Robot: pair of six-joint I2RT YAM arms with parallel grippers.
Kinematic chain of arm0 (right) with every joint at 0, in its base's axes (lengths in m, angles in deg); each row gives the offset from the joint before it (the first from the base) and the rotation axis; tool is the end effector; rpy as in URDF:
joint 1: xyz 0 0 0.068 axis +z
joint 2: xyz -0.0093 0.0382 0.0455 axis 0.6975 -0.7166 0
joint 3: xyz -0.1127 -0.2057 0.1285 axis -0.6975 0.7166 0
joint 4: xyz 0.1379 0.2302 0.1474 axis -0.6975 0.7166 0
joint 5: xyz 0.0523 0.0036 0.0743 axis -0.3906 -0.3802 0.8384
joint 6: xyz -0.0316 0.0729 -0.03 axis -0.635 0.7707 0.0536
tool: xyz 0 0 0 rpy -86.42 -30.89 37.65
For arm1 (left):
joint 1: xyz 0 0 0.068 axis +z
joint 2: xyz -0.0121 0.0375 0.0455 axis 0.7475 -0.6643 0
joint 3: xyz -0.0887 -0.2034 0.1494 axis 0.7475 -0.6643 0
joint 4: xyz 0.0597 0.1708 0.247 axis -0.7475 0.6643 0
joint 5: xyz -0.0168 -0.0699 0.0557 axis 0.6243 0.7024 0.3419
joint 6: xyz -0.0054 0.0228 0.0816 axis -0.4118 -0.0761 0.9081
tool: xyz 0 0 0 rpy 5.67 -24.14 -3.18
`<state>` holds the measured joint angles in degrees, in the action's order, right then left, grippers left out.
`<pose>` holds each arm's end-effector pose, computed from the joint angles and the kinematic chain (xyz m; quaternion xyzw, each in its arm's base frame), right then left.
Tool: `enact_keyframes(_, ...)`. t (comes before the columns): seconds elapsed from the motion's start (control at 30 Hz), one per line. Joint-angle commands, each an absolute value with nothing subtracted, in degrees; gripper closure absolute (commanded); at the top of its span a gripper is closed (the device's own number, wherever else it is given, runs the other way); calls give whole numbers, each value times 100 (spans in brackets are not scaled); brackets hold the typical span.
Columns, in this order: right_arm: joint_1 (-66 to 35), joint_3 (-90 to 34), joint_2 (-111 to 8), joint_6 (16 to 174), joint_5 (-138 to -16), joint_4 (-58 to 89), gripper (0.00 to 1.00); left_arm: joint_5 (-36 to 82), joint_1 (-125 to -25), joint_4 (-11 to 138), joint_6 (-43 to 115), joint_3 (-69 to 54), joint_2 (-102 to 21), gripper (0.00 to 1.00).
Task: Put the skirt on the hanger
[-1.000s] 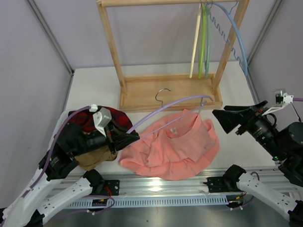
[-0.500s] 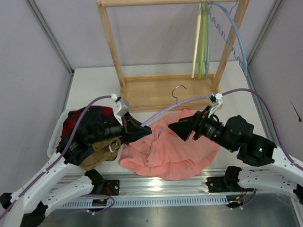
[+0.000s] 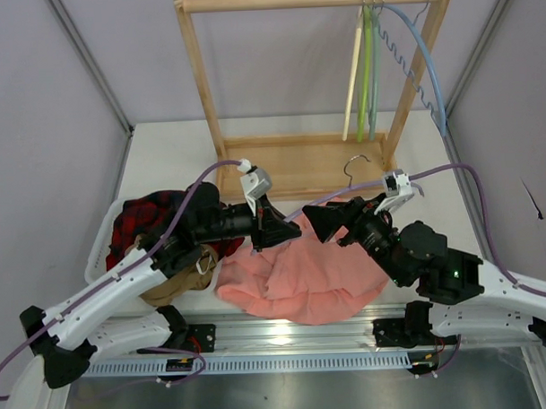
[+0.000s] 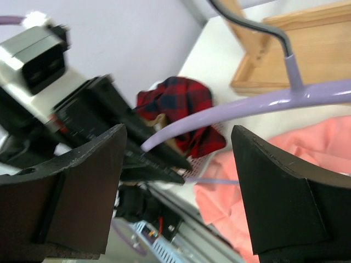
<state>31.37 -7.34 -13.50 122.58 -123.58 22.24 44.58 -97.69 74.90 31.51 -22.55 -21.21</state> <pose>0.1047 0.2179 0.4201 0.0072 0.6846 0.4374 0.5831 0.1717 -0.2563 0.3708 0.3690 0.6552 -0.5042 0.4247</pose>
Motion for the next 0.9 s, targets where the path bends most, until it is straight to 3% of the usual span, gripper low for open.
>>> enact_keyframes(0.0,3163,-703,-1387,12311,-13514,1757,18,4339,-9970,6387,3302,-1781,-2208,100)
enact_keyframes(0.2,2952,-650,-1431,12583,-13806,1740,25,4181,-10172,6351,3442,-1569,-2472,100)
enact_keyframes(0.43,2319,-808,-1668,12705,-13138,1747,28,3952,-10348,6053,3469,-1525,-2789,100)
enact_keyframes(0.67,2099,-711,-1782,12952,-12839,1730,41,4013,-10409,6008,3565,-1376,-3061,100)
enact_keyframes(0.87,2073,-676,-1888,13180,-12707,1801,41,4048,-10453,5982,3636,-1227,-3298,100)
